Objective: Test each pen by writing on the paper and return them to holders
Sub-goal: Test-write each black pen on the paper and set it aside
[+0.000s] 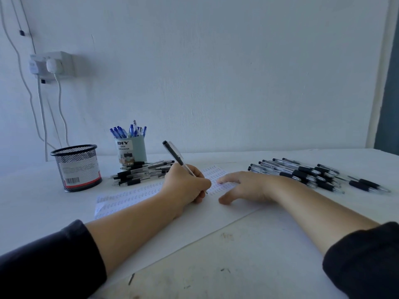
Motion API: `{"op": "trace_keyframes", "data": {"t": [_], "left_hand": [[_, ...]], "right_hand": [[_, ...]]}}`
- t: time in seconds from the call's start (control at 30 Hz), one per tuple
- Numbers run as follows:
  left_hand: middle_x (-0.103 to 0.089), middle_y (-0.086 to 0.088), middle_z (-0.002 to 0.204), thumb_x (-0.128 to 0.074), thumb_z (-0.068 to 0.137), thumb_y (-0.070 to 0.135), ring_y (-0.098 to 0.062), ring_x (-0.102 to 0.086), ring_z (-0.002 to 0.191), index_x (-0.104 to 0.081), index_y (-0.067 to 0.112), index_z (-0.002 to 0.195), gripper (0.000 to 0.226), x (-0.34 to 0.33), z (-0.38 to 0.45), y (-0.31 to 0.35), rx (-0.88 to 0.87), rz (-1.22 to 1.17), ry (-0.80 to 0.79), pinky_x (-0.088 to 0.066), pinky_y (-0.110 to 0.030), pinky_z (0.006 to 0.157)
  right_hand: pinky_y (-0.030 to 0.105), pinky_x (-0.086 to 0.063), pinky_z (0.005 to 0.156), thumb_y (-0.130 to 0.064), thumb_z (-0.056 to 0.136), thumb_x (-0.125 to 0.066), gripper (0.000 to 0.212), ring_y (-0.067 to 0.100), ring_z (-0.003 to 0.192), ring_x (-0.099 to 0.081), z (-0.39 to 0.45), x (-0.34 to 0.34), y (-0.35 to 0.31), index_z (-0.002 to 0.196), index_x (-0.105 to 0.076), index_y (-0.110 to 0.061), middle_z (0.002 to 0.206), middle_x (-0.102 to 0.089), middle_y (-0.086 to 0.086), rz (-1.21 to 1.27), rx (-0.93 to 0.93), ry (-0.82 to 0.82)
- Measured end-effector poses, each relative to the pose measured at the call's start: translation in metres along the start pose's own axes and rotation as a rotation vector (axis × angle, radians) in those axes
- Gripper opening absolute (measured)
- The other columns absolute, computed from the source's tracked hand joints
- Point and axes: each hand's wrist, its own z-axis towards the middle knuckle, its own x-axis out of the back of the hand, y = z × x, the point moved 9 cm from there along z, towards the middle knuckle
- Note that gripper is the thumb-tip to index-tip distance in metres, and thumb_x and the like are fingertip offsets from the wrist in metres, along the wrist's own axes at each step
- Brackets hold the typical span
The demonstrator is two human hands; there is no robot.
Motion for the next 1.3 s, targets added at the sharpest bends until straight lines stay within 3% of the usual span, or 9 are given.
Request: {"op": "trace_keyframes", "data": {"t": [0.27, 0.67, 0.93, 1.17, 1.3], "left_hand": [[-0.058, -0.01, 0.05, -0.063, 0.073, -0.004, -0.016, -0.051, 0.039, -0.063, -0.002, 0.074, 0.002, -0.0022, 0.0016, -0.0005, 0.003, 0.039, -0.008, -0.048, -0.023, 0.047], [-0.058, -0.01, 0.051, -0.062, 0.073, -0.005, -0.014, -0.051, 0.038, -0.062, -0.001, 0.071, 0.004, -0.0017, -0.0005, 0.0009, -0.013, 0.036, -0.001, -0.048, -0.021, 0.045], [-0.058, -0.01, 0.05, -0.062, 0.073, -0.005, -0.014, -0.051, 0.037, -0.063, -0.002, 0.072, 0.004, -0.0001, -0.0004, 0.0003, -0.006, 0.022, 0.007, -0.048, -0.02, 0.044], [-0.058, -0.011, 0.052, -0.062, 0.072, -0.004, -0.014, -0.051, 0.036, -0.064, -0.004, 0.075, 0.004, -0.0012, -0.0006, 0.0011, -0.005, 0.045, -0.004, -0.048, -0.021, 0.045], [-0.058, -0.011, 0.052, -0.062, 0.072, -0.004, -0.014, -0.051, 0.037, -0.063, -0.002, 0.073, 0.003, -0.001, -0.001, 0.0009, -0.002, 0.05, 0.002, -0.048, -0.022, 0.047]], "right_hand": [[0.039, -0.023, 0.114, -0.052, 0.068, -0.071, 0.071, 0.016, 0.138, -0.03, -0.0003, -0.0009, 0.0013, 0.133, -0.043, -0.05, 0.151, -0.031, -0.007, 0.005, 0.004, -0.013], [0.04, -0.024, 0.114, -0.06, 0.049, -0.066, 0.086, 0.015, 0.138, -0.03, -0.0005, -0.0011, 0.0006, 0.132, -0.043, -0.052, 0.15, -0.031, -0.01, -0.004, -0.008, -0.009], [0.039, -0.023, 0.114, -0.053, 0.068, -0.07, 0.071, 0.016, 0.139, -0.028, -0.0015, -0.0012, 0.0003, 0.133, -0.041, -0.051, 0.151, -0.03, -0.009, -0.012, -0.003, -0.021], [0.04, -0.024, 0.114, -0.061, 0.045, -0.065, 0.089, 0.014, 0.138, -0.03, -0.0011, -0.0021, 0.0004, 0.131, -0.043, -0.053, 0.15, -0.032, -0.011, 0.0, -0.014, -0.013], [0.04, -0.023, 0.114, -0.059, 0.052, -0.068, 0.084, 0.015, 0.138, -0.03, -0.0007, -0.0017, 0.001, 0.132, -0.043, -0.051, 0.15, -0.031, -0.01, -0.008, -0.008, -0.017]]}}
